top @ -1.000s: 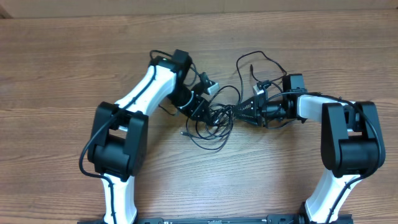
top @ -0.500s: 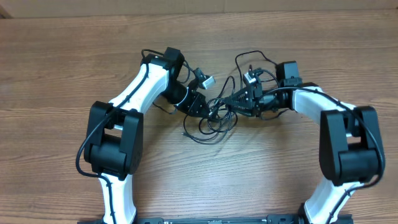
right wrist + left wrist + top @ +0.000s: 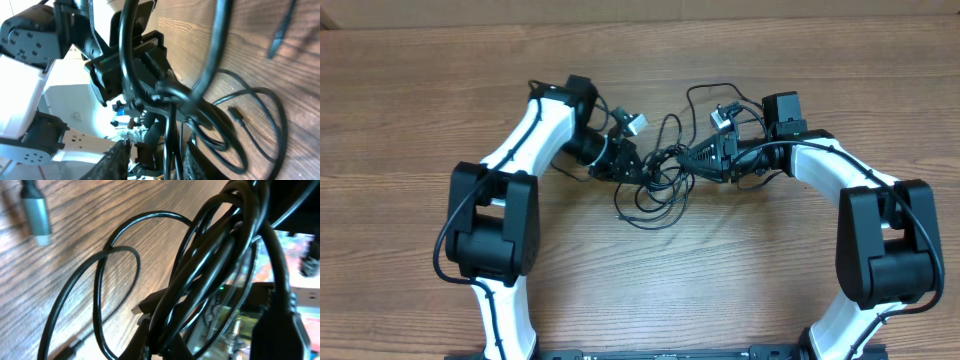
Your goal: Untangle cables
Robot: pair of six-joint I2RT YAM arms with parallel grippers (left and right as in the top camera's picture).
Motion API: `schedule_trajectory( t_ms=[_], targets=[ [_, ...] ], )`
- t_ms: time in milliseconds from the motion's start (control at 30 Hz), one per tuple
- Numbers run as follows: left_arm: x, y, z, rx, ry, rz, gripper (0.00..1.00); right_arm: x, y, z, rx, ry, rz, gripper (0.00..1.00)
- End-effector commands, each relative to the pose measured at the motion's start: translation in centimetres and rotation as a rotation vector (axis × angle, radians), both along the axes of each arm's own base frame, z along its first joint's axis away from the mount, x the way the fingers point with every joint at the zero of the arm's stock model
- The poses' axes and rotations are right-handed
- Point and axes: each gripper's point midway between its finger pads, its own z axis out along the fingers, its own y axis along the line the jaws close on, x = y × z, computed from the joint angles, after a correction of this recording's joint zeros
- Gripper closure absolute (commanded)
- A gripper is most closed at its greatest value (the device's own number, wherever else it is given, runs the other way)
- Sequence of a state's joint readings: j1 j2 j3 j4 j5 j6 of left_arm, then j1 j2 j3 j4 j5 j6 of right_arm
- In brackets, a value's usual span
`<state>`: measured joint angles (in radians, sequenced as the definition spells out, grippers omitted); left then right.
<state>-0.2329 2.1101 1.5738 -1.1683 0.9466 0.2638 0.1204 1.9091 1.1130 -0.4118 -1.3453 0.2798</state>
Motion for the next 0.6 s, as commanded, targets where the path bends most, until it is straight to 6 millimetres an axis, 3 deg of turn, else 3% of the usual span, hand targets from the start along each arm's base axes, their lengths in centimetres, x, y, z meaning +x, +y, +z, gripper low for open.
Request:
schedule_trajectory(
  t_ms=[0,67,300,567],
  targets=[
    [0.7,0.0,2.0,-0.111,-0.016,0.017,0.96,0.4,0.1,3.4,0.096,-0.124,0.038,0.62],
    [0.8,0.2,2.3,-0.129,-0.008,0.029,0.96,-0.1,-0.2,5.8,0.214,-0.136,0.094,0.6],
    [1.0,-0.1,3.1,-0.173,0.037,0.063,0.96,0.8,0.9,7.3,0.216,-0.185,0.128,0.6],
    [1.0,0.0,3.2,-0.147,0.14,0.128,0.96,1.0,3.5,5.5,0.118,-0.171,0.089,0.64]
  ],
)
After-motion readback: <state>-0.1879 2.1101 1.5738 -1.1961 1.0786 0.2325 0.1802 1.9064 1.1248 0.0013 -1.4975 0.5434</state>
